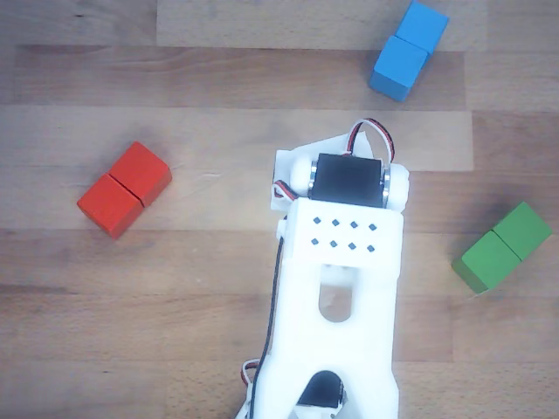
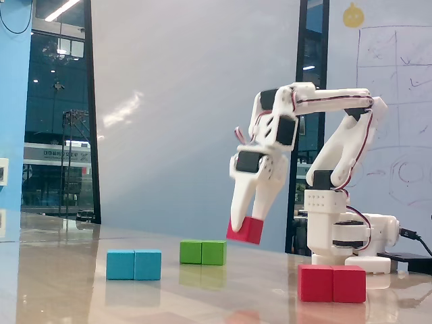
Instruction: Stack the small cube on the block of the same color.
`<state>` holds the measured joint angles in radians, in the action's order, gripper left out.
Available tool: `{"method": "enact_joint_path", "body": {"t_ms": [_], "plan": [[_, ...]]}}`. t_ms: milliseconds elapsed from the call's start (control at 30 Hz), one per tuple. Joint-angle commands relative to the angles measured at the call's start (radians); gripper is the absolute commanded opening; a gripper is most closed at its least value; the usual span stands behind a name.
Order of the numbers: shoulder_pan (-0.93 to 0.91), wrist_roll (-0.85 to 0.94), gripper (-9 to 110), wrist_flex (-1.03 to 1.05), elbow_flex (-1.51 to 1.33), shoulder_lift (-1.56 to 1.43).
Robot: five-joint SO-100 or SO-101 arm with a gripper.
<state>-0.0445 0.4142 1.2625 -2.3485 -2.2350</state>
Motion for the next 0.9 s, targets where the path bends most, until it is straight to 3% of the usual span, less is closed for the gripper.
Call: {"method": "enact_joint_path", "body": {"t_ms": [0,500,867], "plan": [[0.107,-0.008,14,0.069,0.140,-0.110],[0.532,-0.153,14,0.207,0.425,-0.137],[0.810,-0.202,14,0.193,0.489,-0.028]]}}
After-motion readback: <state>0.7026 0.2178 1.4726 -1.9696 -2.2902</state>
